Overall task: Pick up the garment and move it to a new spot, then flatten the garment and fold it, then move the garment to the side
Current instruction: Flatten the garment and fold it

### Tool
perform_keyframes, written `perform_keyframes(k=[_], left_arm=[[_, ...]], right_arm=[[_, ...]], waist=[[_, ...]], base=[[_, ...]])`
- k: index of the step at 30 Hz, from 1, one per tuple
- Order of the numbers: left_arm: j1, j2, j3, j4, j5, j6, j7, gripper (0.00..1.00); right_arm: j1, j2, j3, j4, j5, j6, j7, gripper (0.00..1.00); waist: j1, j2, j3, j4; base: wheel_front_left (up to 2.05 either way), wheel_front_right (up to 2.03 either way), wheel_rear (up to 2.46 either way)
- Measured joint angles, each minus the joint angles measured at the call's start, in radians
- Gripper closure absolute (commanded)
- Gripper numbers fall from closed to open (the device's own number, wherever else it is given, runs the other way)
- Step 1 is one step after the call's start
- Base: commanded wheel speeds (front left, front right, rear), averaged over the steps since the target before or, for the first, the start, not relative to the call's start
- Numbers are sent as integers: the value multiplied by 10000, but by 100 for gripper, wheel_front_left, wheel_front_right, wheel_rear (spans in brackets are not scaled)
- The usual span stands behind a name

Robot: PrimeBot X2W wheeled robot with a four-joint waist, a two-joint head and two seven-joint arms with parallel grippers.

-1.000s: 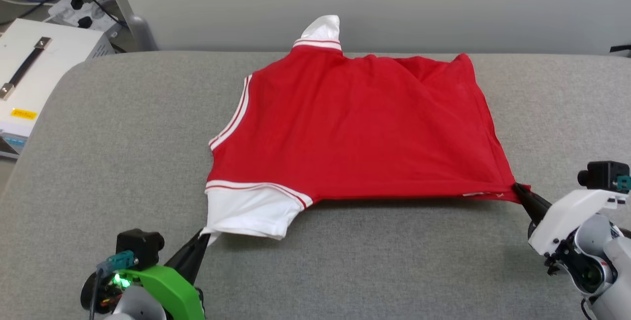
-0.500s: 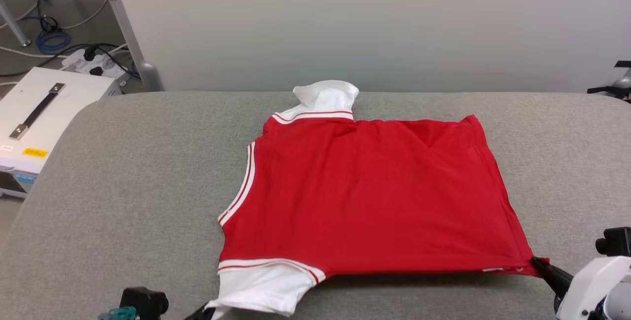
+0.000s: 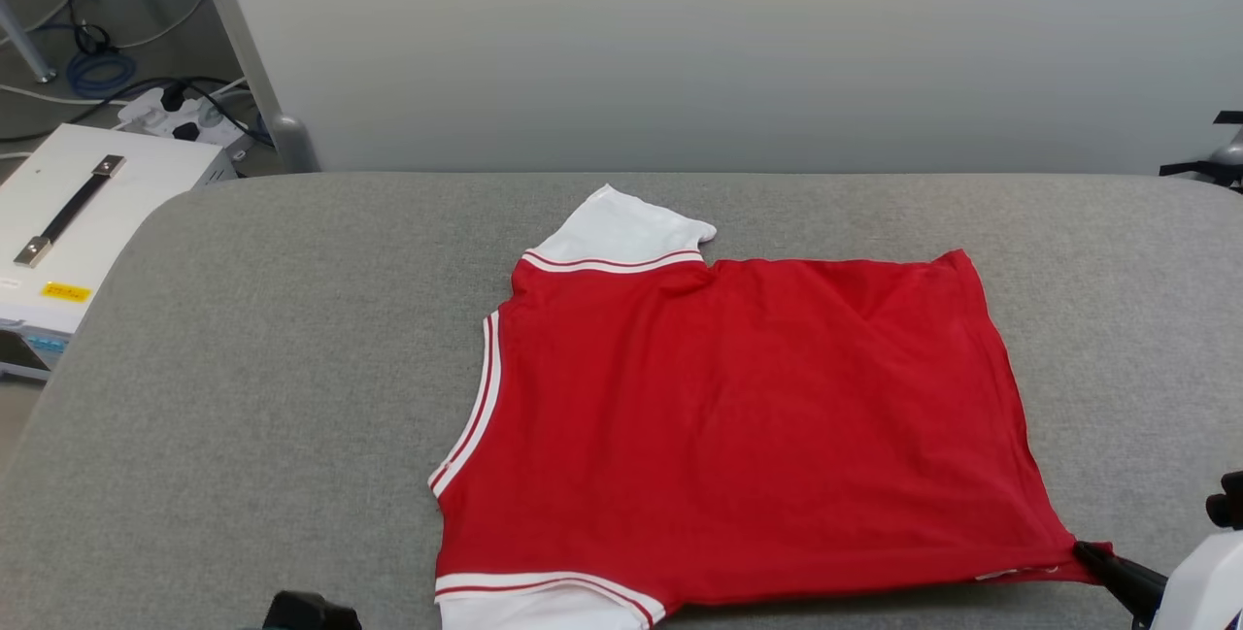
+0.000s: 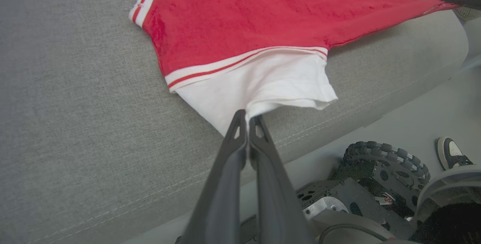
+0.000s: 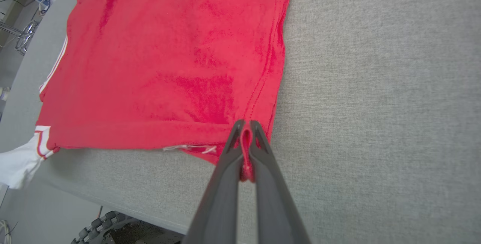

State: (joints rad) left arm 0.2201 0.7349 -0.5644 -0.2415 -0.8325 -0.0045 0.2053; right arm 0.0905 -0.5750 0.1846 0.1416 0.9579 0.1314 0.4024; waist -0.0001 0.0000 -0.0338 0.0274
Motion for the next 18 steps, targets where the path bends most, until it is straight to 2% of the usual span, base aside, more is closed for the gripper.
perform_keyframes(k=[5, 9, 18], left_arm=[[-1015, -113, 305, 31, 393, -12, -232, 100], [-2048, -270, 433, 297, 585, -184, -270, 100], [-4135, -702, 328, 1733, 834, -616, 274, 100]], right_arm=[[-3, 477, -872, -761, -566, -2, 734, 100], [-255, 884, -1360, -1151, -963, -2, 1304, 100], [-1651, 1651, -1881, -1078, -1885, -2, 1987, 100]], waist=[[0, 0, 305, 3], [0, 0, 640, -17], [1, 0, 1590, -133]], base=[[0, 0, 0], [0, 0, 0], [0, 0, 0]])
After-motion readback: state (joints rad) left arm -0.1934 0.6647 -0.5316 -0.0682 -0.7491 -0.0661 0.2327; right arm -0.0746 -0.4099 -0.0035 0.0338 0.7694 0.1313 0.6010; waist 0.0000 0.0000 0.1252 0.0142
